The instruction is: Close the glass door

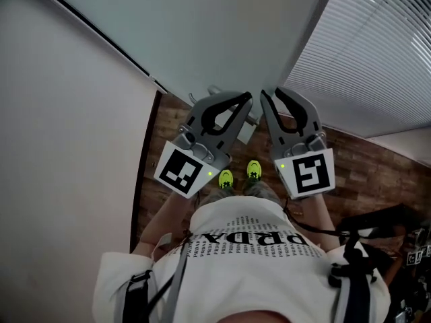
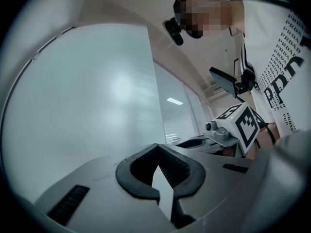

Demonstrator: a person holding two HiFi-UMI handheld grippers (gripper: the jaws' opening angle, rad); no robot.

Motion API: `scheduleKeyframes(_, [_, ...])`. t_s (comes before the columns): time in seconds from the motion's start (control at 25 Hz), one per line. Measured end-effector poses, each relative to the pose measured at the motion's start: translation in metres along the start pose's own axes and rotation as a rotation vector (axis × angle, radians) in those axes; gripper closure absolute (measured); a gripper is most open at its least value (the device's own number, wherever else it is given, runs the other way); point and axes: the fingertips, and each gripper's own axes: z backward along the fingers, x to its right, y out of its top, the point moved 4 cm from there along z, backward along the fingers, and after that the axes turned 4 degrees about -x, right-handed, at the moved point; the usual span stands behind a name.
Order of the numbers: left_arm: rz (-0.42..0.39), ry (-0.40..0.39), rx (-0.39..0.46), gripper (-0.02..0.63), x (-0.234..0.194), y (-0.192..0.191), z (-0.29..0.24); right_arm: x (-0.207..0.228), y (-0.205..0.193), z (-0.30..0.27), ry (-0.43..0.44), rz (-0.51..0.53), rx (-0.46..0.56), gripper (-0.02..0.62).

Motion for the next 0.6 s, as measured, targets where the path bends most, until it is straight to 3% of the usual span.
scheduleKeyframes(0.32, [-0.002,0.039,0.034,0.614,0.0001,-0.0080,0.0014,-0.0064,0.0036,-0.0050,0.041,0.051,0.003,0.545])
scheduleKeyframes(0.6, [0.002,0.031,0.025,0.614,-0.0023,-0.0023,-0.0061,0.0021,0.0017,-0.0013,0.032,-0.020,-0.003,0.545])
